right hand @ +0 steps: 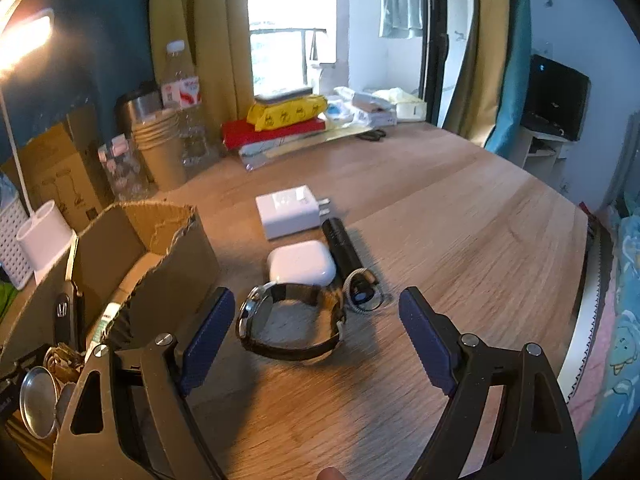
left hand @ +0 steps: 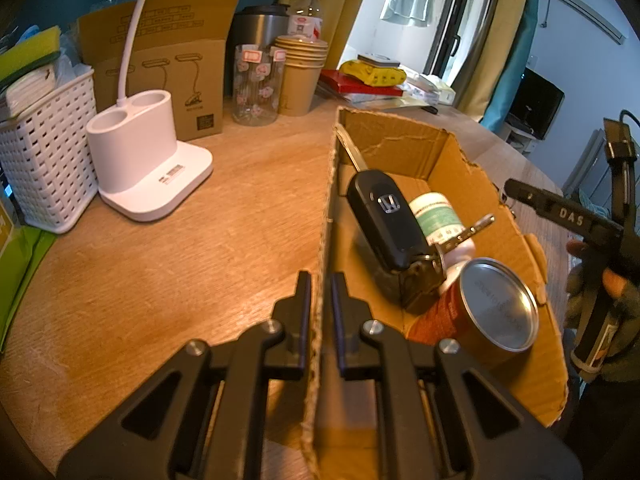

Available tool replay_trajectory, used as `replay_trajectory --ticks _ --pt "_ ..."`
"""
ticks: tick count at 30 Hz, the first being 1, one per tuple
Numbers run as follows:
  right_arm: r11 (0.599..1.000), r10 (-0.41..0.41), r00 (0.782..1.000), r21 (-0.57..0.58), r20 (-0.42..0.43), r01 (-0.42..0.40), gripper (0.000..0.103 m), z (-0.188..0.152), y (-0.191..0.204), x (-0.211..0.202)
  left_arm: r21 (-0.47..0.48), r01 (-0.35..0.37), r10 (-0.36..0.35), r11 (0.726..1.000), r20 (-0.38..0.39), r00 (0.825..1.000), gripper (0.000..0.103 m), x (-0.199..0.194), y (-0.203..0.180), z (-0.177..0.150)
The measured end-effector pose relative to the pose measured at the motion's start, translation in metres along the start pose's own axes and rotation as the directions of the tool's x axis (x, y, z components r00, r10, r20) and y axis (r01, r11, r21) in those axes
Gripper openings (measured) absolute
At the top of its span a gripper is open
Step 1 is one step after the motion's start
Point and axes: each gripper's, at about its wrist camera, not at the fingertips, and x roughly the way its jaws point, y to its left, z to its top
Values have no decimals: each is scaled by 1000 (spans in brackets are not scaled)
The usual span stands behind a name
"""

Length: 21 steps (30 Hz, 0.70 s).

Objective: Organize rigid objects
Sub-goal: 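Move the right tool to the black wristwatch and grasp its strap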

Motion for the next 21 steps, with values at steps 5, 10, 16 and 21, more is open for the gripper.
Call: replay_trajectory --ticks 5,10,16,21 --pt "1000 19 1000 -20 -25 -20 87 -3 11 6 0 0 0 1000 0 1000 11 0 0 0" --pt "997 41 998 -57 -53 -44 86 -5 25 14 0 0 0 1000 -1 1000 11 0 0 0" --pt "995 41 996 -87 -84 -48 56 -5 34 27 1 0 0 1000 -1 1000 11 1 0 0" --pt "995 68 992 -70 -103 -76 29 -5 31 32 1 0 0 1000 -1 1000 11 1 0 0"
